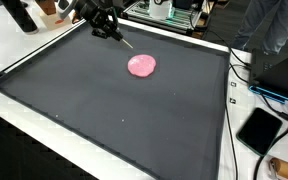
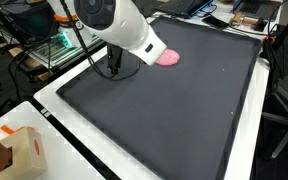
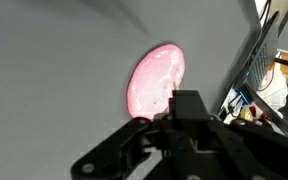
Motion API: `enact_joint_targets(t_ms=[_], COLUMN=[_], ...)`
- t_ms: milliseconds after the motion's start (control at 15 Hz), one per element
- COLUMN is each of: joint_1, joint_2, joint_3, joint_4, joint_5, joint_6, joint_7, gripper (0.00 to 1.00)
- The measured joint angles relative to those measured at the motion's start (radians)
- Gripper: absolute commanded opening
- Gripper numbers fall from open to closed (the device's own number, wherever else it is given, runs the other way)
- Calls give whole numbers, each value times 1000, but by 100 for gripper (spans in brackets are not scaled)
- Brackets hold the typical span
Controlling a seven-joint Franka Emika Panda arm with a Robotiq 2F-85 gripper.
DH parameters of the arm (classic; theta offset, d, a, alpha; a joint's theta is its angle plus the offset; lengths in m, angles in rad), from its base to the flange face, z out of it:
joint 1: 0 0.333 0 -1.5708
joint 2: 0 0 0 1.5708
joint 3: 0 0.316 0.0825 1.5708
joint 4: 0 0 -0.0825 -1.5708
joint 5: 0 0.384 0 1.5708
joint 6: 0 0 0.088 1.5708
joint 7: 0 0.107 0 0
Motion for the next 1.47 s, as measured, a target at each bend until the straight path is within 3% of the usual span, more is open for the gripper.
enact_joint_targets(t_ms=[867, 1467], joint_1=[13, 61], joint_2=[-13, -91], joint_3=[14, 26], joint_4=[1, 0], joint_5=[3, -25], joint_6=[93, 125], joint_7=[11, 74], gripper=[3, 3])
